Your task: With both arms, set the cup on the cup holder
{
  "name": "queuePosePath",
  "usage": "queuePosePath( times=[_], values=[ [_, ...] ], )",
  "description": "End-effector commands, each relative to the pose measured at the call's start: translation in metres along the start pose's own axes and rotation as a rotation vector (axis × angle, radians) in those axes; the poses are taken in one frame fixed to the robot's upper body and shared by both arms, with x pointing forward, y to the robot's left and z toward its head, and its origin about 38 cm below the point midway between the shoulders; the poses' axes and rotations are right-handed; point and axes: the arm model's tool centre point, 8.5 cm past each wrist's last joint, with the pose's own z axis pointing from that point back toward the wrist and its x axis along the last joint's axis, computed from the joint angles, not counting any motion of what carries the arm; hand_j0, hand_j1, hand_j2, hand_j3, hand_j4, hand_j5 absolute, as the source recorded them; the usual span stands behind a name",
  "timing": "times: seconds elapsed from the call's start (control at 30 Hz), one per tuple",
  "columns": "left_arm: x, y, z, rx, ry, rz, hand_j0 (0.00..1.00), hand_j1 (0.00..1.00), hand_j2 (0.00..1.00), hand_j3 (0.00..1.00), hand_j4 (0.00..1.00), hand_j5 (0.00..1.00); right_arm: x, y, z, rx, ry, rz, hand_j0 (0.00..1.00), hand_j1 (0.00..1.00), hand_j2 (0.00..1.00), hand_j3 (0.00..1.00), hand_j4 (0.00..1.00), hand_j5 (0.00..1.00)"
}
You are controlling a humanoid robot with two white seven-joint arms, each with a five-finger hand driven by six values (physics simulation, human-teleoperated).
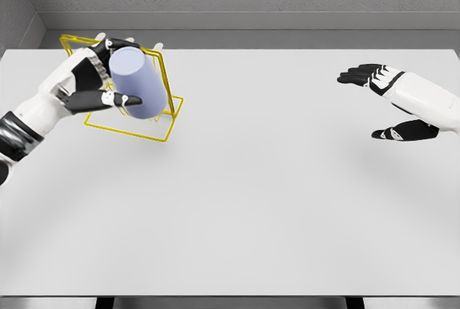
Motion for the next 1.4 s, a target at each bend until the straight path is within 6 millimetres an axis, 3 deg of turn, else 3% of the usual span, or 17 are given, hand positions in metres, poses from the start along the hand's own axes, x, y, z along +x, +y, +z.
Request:
queuePosePath(
  times=[0.0, 0.63, 0.7, 0.77, 0.87, 1.17, 1.37],
  values=[
    [-0.003, 0.005, 0.001, 0.014, 0.009, 0.006, 0.62, 0.62, 0.62, 0.62, 0.62, 0.62, 0.0, -0.001, 0.0, -0.003, -0.001, -0.006, 1.0, 1.0, 1.0, 1.0, 1.0, 1.0],
    [-0.009, 0.019, -0.002, 0.054, 0.021, 0.007, 0.64, 0.64, 0.64, 0.64, 0.64, 0.64, 0.0, 0.0, 0.0, -0.004, 0.0, -0.008, 1.0, 1.0, 1.0, 1.0, 1.0, 1.0],
    [-0.009, 0.019, -0.002, 0.053, 0.023, 0.006, 0.68, 0.68, 0.68, 0.68, 0.68, 0.68, 0.0, 0.0, 0.0, -0.004, 0.0, -0.008, 1.0, 1.0, 1.0, 1.0, 1.0, 1.0],
    [-0.01, 0.019, -0.002, 0.05, 0.027, 0.006, 0.82, 0.82, 0.82, 0.82, 0.82, 0.82, 0.0, 0.0, 0.0, -0.004, 0.0, -0.008, 1.0, 1.0, 1.0, 1.0, 1.0, 1.0],
    [-0.009, 0.018, -0.003, 0.048, 0.026, 0.002, 0.9, 0.9, 0.9, 0.9, 0.9, 0.9, -0.001, 0.0, 0.001, -0.002, 0.002, -0.009, 1.0, 1.0, 1.0, 1.0, 1.0, 1.0],
    [-0.007, 0.017, -0.007, 0.043, 0.016, 0.004, 0.88, 0.88, 0.88, 0.88, 0.88, 0.88, -0.001, 0.001, 0.001, -0.003, 0.002, -0.011, 1.0, 1.0, 1.0, 1.0, 1.0, 1.0],
    [-0.006, 0.016, -0.009, 0.045, 0.012, 0.008, 0.73, 0.73, 0.73, 0.73, 0.73, 0.73, -0.001, 0.001, 0.001, -0.002, 0.003, -0.01, 1.0, 1.0, 1.0, 1.0, 1.0, 1.0]
  ],
)
